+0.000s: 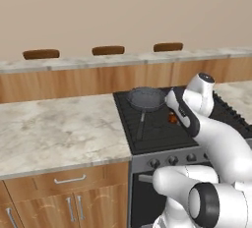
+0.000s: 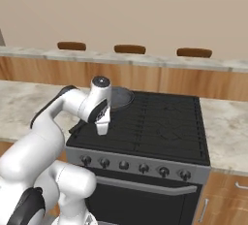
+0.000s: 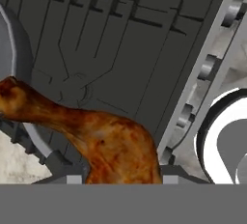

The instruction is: Take the chicken drumsticks from the pan and place one on each plate on the dining counter.

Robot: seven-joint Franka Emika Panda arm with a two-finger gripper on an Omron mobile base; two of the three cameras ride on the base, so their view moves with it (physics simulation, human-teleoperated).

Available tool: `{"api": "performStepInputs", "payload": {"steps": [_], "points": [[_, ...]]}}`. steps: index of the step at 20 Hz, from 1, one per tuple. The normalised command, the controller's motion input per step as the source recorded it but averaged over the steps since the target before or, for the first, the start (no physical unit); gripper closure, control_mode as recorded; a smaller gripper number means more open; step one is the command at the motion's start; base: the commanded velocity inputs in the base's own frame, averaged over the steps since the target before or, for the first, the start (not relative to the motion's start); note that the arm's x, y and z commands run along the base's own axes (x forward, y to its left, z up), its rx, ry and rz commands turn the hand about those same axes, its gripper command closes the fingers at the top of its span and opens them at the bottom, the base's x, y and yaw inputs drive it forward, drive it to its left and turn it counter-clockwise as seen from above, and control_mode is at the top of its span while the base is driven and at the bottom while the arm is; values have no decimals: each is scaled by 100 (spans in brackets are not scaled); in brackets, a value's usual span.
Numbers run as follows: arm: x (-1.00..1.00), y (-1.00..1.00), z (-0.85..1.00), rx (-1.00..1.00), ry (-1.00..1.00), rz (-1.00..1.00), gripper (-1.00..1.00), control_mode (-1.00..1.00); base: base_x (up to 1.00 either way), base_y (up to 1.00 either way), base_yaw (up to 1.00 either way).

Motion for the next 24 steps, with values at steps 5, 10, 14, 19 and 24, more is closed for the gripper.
{"api": "performStepInputs", "payload": {"steps": [5, 10, 14, 19, 24], "points": [[0, 0, 0, 0, 0, 0, 100, 100, -54, -41, -15], [0, 0, 0, 0, 0, 0, 100, 100, -19, -88, -15], [0, 0, 0, 0, 0, 0, 100, 100, 0, -100, -15], [0, 0, 0, 0, 0, 0, 100, 100, 0, -100, -12], [0, 0, 0, 0, 0, 0, 100, 100, 3, -100, -4]]}}
